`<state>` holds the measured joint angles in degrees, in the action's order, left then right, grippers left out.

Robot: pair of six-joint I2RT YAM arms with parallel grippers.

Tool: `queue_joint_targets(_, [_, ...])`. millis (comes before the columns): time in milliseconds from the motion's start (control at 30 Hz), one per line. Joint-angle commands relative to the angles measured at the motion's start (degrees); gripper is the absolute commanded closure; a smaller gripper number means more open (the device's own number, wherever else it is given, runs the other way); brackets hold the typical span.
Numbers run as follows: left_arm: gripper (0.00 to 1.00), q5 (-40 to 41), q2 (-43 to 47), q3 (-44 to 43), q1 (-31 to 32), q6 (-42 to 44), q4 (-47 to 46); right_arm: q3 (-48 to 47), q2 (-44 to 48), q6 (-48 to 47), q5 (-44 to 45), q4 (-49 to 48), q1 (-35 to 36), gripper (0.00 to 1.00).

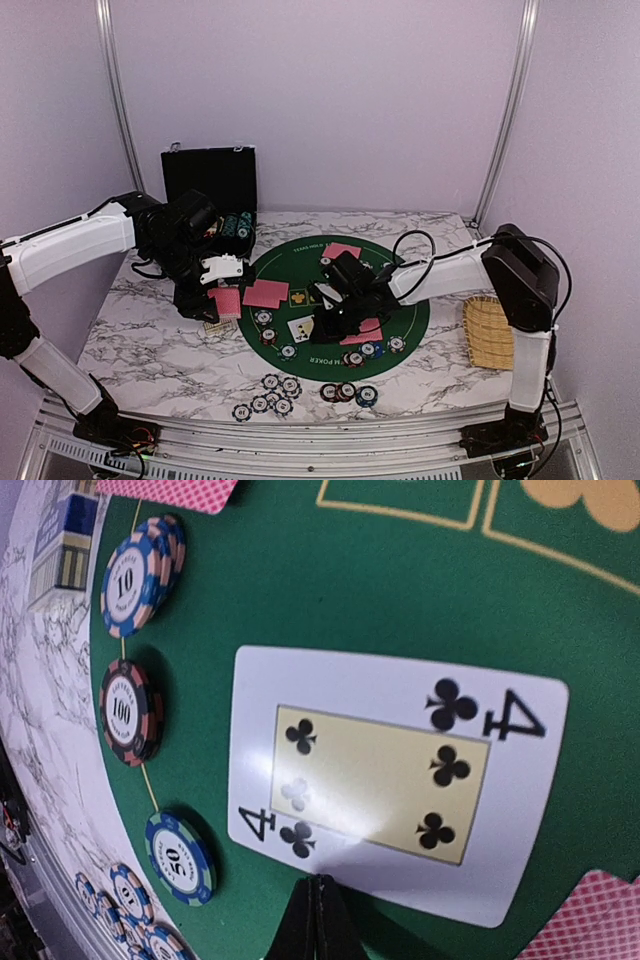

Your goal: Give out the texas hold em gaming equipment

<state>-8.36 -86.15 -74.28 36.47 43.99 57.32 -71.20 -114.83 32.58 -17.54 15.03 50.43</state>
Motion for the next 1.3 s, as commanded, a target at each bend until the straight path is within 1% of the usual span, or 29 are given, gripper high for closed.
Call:
queue_joint_targets(0, [1.0, -0.2, 1.3, -1.2, -0.2, 0.1, 1.4, -3.1, -3.5, 0.3, 7.0, -0.1, -3.3, 0.99])
queue_joint_targets(233, [1.0, 0.1, 1.4, -1.0, -0.3, 0.1, 1.5, -8.5, -6.0, -1.3, 9.8, 2.2, -5.1, 1.0])
queue_joint_targets(367, [1.0, 0.3, 1.4, -0.8, -0.3, 0.1, 1.6, -10.3, -5.7, -2.4, 10.7, 3.6, -5.1, 1.0])
queue_joint_targets(400, [1.0, 0.3, 1.5, -0.8, -0.3, 0.1, 1.6, -10.3, -5.0, -2.8, 10.9, 3.9, -4.8, 0.98])
queue_joint_targets(467, [1.0, 0.2, 1.6, -0.9, -0.3, 0.2, 1.6, -9.9, -3.2, -3.7, 12.3, 4.7, -4.3, 0.83])
queue_joint_targets(500, [1.0, 0.2, 1.5, -0.9, -0.3, 0.2, 1.6, -9.3, -2.3, -3.9, 12.9, 5.0, -4.1, 0.78])
queue_joint_targets(567, [1.0, 0.2, 1.4, -1.0, -0.3, 0.1, 1.5, -7.4, -0.6, -4.4, 13.9, 5.2, -4.5, 0.7])
queue_joint_targets(633, [1.0, 0.2, 1.3, -1.1, -0.3, 0.0, 1.6, -5.7, 0.2, -4.9, 13.9, 5.7, -5.3, 0.66])
queue_joint_targets(800, [1.0, 0.0, 1.2, -1.2, -0.3, 0.0, 1.6, -1.8, 1.6, -5.4, 13.5, 6.2, -5.5, 0.65])
queue_joint_targets(1100, [1.0, 0.2, 1.4, -1.4, -0.3, -0.2, 1.6, 6.3, 5.8, -4.9, 10.9, 5.5, -5.3, 0.7])
queue_joint_targets(1267, [1.0, 0.3, 1.5, -1.3, -0.3, -0.2, 1.7, 10.0, 8.9, -4.8, 10.7, 6.2, -4.8, 0.71])
